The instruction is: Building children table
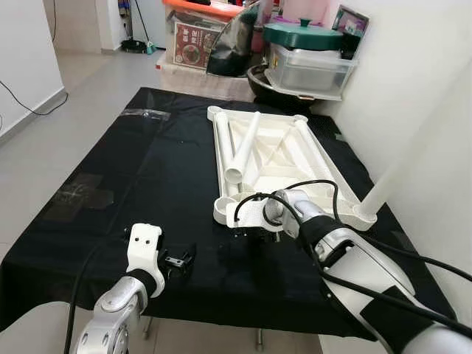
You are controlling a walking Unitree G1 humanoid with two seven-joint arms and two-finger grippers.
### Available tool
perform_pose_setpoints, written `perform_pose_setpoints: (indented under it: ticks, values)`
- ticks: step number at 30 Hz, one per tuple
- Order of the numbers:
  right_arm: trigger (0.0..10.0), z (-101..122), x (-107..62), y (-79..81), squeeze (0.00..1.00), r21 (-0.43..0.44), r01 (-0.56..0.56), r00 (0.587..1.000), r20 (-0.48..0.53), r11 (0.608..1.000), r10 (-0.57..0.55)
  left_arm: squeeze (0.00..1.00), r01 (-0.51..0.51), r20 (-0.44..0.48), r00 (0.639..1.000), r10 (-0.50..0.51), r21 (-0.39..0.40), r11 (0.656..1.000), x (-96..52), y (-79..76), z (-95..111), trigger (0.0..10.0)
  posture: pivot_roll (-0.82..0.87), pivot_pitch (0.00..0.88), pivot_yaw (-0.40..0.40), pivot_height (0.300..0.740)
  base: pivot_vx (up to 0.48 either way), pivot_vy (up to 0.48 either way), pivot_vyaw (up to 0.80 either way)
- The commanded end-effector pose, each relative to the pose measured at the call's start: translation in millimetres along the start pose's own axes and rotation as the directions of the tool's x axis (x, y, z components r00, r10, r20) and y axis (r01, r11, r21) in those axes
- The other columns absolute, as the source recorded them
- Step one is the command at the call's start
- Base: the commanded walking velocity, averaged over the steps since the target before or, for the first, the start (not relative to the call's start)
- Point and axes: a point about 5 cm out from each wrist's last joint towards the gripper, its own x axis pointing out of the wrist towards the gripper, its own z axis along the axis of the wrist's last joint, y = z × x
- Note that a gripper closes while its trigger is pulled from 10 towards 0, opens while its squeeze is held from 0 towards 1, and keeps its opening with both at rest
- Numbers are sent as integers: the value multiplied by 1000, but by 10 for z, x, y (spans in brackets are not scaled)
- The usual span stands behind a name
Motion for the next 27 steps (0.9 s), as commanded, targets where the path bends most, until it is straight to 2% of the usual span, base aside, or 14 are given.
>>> perform_pose_setpoints:
  ticks: [1, 12, 15, 16, 18, 19, 27]
  values:
    - [10000, -72, 61, 127, 0, 20, -80, 997, -22, 997, 80, 0, 6, -7, 1000, -6, -5, 1000, 11, -46, -27, 10000, 182, 0, -203, 740, 0, 0, 0]
    - [10000, -95, 51, 111, 0, 22, -67, 997, -27, 997, 68, 0, 2, -11, 1000, -3, -7, 1000, 3, -48, -42, 10000, 180, 0, -206, 740, 0, 0, 0]
    - [10000, -106, 73, 157, 0, 13, -94, 995, -24, 996, 94, 0, 5, -12, 1000, -5, -7, 1000, 4, -49, -45, 10000, 178, 0, -201, 740, 0, 0, 0]
    - [1765, -108, 76, 168, 0, 12, -103, 994, -18, 995, 104, 0, 6, -12, 1000, -6, -6, 1000, 5, -48, -45, 10000, 177, 0, -197, 740, 0, 0, 0]
    - [1765, -108, 76, 174, 0, 11, -112, 994, -11, 994, 113, 0, 6, -12, 1000, -6, -5, 1000, 6, -45, -44, 10000, 177, 0, -196, 740, 0, 0, 0]
    - [0, -108, 68, 170, 0, 21, -121, 993, 0, 992, 121, 0, 7, -13, 1000, -7, -5, 1000, 7, -45, -44, 10000, 177, 0, -193, 740, 0, 0, 0]
    - [0, -115, 7, 129, 0, 9, -172, 985, 38, 985, 171, 0, 16, -14, 1000, -16, -2, 1000, 21, -50, -38, 10000, 167, 0, -184, 740, 0, 0, 0]
